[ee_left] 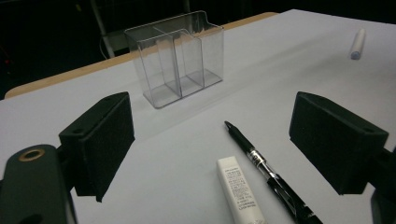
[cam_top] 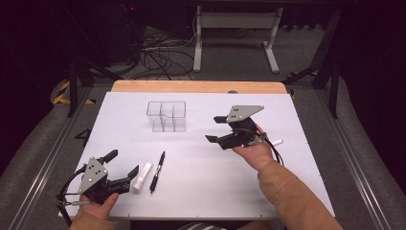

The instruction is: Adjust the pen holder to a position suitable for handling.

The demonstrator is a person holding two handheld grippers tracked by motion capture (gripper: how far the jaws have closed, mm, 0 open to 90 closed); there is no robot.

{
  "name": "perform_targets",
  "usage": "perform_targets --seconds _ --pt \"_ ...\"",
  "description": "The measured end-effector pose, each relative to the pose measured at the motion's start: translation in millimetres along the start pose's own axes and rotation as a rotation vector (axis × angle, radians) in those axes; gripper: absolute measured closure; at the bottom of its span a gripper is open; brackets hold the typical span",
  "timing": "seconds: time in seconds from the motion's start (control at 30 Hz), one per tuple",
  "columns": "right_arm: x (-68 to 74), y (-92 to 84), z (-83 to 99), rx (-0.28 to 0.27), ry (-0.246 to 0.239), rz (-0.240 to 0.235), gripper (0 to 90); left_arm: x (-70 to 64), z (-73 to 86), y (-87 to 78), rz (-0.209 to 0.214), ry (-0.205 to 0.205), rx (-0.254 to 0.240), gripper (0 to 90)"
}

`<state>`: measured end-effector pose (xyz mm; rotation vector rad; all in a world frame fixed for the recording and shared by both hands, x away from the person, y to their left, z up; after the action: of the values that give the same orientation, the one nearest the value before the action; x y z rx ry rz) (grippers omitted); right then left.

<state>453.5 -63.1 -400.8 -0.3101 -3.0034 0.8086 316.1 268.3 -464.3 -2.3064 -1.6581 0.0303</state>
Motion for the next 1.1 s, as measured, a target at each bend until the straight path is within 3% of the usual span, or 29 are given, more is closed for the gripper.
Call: perform_targets --seconds 0.2,0.33,0.67,1.1 --pt "-2.4 8.0 -6.1 0.022 -0.025 -0.001 31.3 -0.2 0.2 0.0 0.0 0.002 0.002 14.8" --pt "-6.5 18.1 -8.0 0.059 -0.07 0.013 36.6 0.0 1.4 -0.4 -0.002 0.003 0.006 15.0" --pt "-21.9 50.7 -13.8 0.122 -0.071 -0.007 42.4 3.5 4.5 -3.9 -0.013 -0.011 0.01 15.0" --pt "-36.3 81.5 -21.3 0.147 -0.073 -0.015 47.6 5.0 5.4 -3.2 -0.01 -0.014 0.014 14.9"
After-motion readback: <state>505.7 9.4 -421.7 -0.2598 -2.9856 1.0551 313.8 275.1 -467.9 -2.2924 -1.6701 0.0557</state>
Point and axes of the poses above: each handheld gripper's, and its own axes: y roughly forward along the jaws, z roughly out of its underside, x roughly to its left, the point moved 5 cm from there along y, roughly forward along the jaws, and after that the axes turned 11 degrees about -z, right-handed, at the moved point
